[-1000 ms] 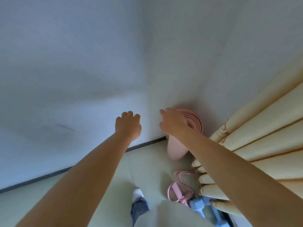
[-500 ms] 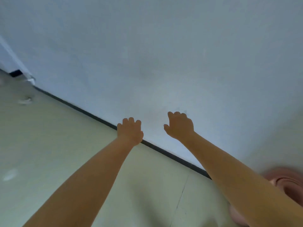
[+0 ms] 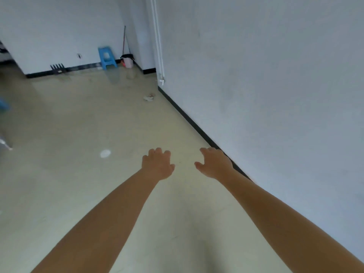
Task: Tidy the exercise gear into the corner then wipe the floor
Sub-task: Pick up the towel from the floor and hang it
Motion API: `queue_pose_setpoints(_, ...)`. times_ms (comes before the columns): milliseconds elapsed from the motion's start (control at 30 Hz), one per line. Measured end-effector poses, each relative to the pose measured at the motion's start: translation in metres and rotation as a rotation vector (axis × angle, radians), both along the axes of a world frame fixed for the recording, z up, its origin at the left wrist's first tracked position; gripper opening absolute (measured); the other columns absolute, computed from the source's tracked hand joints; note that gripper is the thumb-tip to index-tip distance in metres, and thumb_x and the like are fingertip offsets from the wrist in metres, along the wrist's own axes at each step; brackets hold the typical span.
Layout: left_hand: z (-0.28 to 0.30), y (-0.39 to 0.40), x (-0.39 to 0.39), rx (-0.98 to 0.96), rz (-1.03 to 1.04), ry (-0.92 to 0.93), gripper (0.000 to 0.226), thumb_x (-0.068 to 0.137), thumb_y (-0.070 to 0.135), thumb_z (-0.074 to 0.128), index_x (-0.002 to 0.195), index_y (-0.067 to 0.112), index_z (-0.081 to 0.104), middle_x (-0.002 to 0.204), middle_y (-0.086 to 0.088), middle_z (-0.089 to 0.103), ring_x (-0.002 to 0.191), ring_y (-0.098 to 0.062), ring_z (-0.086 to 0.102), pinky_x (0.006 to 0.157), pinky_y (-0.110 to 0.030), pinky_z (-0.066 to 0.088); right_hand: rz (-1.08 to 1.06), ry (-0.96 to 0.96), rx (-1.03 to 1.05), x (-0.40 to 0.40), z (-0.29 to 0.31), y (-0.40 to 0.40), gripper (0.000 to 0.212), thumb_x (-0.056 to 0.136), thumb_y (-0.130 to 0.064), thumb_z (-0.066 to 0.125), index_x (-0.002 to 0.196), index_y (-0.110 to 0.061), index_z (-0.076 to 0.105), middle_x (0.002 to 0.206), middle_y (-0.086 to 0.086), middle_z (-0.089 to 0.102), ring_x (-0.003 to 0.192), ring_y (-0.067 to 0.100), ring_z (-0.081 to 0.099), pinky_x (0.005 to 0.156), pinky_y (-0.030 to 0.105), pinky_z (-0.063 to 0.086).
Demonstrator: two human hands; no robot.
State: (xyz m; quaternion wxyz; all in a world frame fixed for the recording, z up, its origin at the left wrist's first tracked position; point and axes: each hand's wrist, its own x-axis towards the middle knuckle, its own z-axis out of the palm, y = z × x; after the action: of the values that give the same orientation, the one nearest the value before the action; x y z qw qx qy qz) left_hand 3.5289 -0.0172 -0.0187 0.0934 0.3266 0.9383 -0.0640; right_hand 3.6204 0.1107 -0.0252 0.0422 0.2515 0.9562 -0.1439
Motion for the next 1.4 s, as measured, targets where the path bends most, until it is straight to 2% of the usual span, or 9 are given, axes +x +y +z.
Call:
queue_pose_setpoints(333, 0.009, -0.043, -0.225, 0.027, 0.213, 0.031, 0.049, 0.098, 0.039, 0.038, 0.139, 0.012, 0.036, 0.143, -0.011, 0.036, 0.135, -0.028, 0.033, 0.107, -0.039, 0.034, 0.237, 0.012, 0.03, -0.261, 0.0, -0.031, 0.052, 0.094, -0.038, 0.044, 0.139, -0.014, 0.035, 0.139, 0.007, 0.043, 0.13, 0.026, 0.039, 0.1, 0.038, 0.04)
queue_pose_setpoints(567, 0.034, -0.037, -0.402, 0.039, 0.282, 0.035, 0.047, 0.098, 0.037, 0.037, 0.139, 0.013, 0.036, 0.143, -0.011, 0.037, 0.134, -0.028, 0.033, 0.105, -0.039, 0.035, 0.309, 0.025, 0.02, -0.452, 0.024, -0.019, 0.051, 0.094, -0.036, 0.043, 0.139, -0.014, 0.035, 0.14, 0.008, 0.041, 0.131, 0.027, 0.037, 0.1, 0.038, 0.04)
queue_pose_setpoints(767, 0.032, -0.04, -0.54, 0.051, 0.307, 0.019, 0.047, 0.099, 0.037, 0.037, 0.14, 0.013, 0.035, 0.144, -0.01, 0.035, 0.135, -0.027, 0.032, 0.106, -0.039, 0.034, 0.346, 0.011, 0.035, -0.6, 0.025, -0.015, 0.051, 0.095, -0.035, 0.042, 0.14, -0.014, 0.034, 0.142, 0.007, 0.041, 0.132, 0.026, 0.036, 0.102, 0.037, 0.039)
queue_pose_setpoints(1100, 0.049, -0.038, -0.84, 0.055, 0.252, 0.042, 0.047, 0.098, 0.037, 0.038, 0.14, 0.014, 0.036, 0.144, -0.01, 0.036, 0.135, -0.027, 0.032, 0.106, -0.039, 0.034, 0.279, 0.016, 0.052, -0.888, 0.037, -0.007, 0.05, 0.095, -0.035, 0.041, 0.14, -0.014, 0.034, 0.143, 0.008, 0.04, 0.132, 0.026, 0.036, 0.105, 0.037, 0.037)
queue_pose_setpoints(1400, 0.04, 0.009, -1.078, 0.038, 0.216, 0.014, 0.046, 0.098, 0.036, 0.039, 0.137, 0.012, 0.038, 0.14, -0.011, 0.04, 0.132, -0.028, 0.036, 0.104, -0.038, 0.036, 0.203, -0.026, 0.059, -1.109, 0.026, 0.055, 0.053, 0.095, -0.036, 0.043, 0.141, -0.013, 0.034, 0.143, 0.01, 0.041, 0.132, 0.027, 0.038, 0.109, 0.038, 0.036)
